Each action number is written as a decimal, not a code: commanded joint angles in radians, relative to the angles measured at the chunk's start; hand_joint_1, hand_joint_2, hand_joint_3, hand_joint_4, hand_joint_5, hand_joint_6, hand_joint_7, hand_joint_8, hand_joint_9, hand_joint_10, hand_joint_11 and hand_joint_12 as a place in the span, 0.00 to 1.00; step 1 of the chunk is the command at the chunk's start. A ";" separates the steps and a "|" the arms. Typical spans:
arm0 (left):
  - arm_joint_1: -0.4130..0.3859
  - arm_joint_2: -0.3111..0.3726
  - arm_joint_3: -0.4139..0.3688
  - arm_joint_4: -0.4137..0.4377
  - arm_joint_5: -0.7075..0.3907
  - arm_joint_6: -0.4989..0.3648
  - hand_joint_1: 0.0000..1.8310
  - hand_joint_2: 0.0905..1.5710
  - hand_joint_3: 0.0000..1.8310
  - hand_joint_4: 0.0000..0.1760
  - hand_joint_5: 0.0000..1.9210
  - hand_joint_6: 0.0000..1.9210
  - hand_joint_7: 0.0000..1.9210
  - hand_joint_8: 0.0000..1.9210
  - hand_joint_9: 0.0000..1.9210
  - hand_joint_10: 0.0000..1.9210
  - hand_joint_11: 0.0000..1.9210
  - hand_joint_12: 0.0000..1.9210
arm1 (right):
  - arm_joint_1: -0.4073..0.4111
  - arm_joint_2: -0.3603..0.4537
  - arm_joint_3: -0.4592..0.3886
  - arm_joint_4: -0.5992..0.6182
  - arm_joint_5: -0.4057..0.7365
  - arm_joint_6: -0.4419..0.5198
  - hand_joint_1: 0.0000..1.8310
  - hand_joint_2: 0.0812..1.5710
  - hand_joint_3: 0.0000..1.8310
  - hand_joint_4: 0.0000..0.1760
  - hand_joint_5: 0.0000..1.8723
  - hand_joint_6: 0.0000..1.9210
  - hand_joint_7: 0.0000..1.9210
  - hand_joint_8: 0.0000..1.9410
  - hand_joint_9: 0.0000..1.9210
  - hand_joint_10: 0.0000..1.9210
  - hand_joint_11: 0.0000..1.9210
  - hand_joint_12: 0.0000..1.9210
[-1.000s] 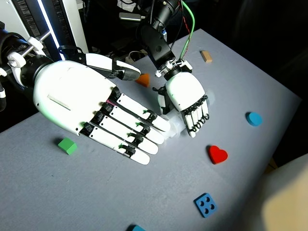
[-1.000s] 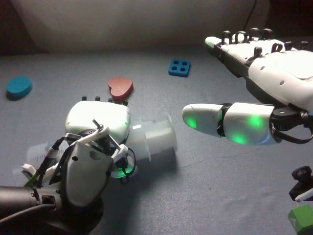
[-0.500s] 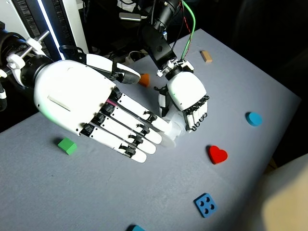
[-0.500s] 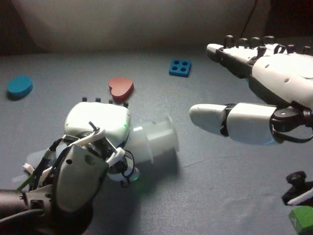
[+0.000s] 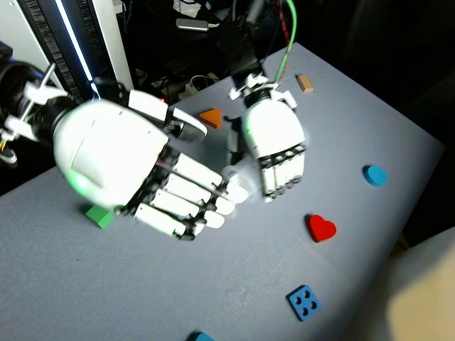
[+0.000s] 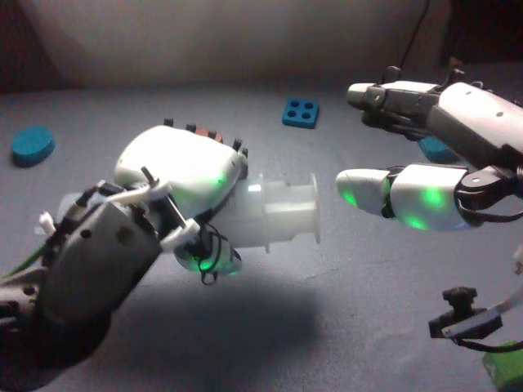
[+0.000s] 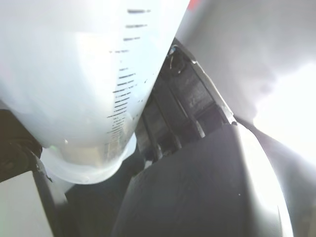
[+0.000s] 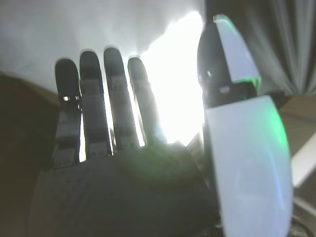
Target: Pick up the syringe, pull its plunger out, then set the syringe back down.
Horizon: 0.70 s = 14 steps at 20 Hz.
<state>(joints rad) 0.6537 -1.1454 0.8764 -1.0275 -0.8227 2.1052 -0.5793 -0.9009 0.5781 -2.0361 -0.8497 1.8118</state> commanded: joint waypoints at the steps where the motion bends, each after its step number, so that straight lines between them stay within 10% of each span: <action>1: -0.022 0.009 -0.004 0.092 -0.052 0.009 0.82 0.67 0.00 0.00 0.53 0.33 0.52 0.49 0.53 0.52 0.45 0.77 | 0.006 -0.002 0.005 -0.074 -0.062 0.030 0.46 0.67 0.00 0.00 0.17 0.00 0.22 0.00 0.21 0.01 0.00 0.58; 14: -0.153 0.092 -0.022 0.088 0.075 0.085 0.82 0.66 0.00 0.00 0.53 0.32 0.53 0.47 0.54 0.51 0.44 0.77 | 0.004 -0.133 0.213 -0.074 0.087 0.261 0.45 0.68 0.00 0.00 0.19 0.00 0.25 0.00 0.24 0.01 0.00 0.57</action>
<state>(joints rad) 0.5198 -1.0588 0.8516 -1.0100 -0.6689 2.1799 -0.5827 -1.0344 0.7921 -2.0575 -0.7052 2.0605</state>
